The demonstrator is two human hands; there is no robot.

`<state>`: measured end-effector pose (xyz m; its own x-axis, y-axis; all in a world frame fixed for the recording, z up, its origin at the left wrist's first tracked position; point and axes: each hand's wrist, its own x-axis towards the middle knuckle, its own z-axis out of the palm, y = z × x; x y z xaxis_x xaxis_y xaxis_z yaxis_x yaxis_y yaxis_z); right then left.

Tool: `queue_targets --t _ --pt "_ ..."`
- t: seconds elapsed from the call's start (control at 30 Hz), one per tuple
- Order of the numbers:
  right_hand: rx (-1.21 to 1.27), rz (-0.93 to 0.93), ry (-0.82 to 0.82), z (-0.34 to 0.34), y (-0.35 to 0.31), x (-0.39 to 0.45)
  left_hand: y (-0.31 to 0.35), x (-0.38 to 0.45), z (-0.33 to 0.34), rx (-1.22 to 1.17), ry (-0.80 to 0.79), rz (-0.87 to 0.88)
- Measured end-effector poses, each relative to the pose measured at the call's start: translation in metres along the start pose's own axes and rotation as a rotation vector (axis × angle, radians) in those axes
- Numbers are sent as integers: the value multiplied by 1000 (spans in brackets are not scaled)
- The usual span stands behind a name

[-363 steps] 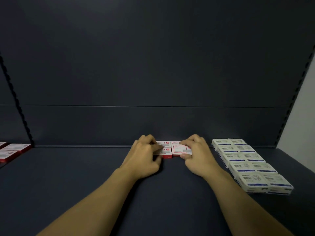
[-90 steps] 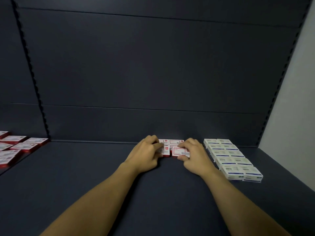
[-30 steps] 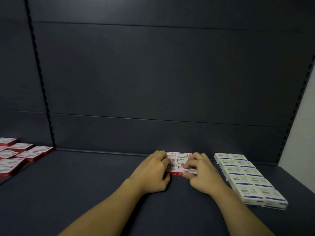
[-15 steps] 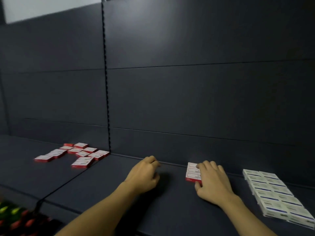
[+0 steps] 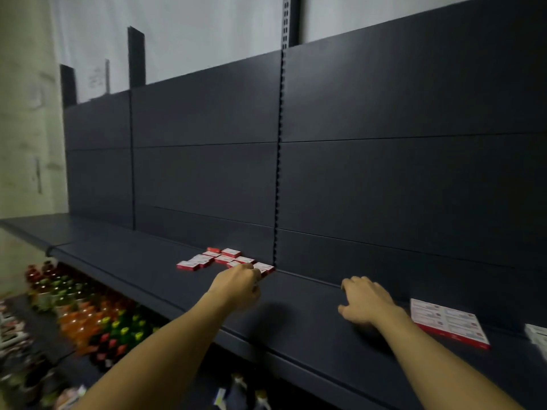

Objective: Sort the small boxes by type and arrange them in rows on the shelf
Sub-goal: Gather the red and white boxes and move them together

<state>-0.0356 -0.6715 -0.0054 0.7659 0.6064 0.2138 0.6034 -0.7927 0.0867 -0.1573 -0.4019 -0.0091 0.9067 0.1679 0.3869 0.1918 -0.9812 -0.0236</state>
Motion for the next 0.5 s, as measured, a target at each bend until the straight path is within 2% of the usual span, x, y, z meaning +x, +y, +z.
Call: queue_targets --t 0.3,0.5 --pt "-14 -35 81 -32 -128 24 -107 -38 -25 45 -4 -49" --pt "-36 -28 131 -42 -189 39 -161 -48 -28 23 4 -70"
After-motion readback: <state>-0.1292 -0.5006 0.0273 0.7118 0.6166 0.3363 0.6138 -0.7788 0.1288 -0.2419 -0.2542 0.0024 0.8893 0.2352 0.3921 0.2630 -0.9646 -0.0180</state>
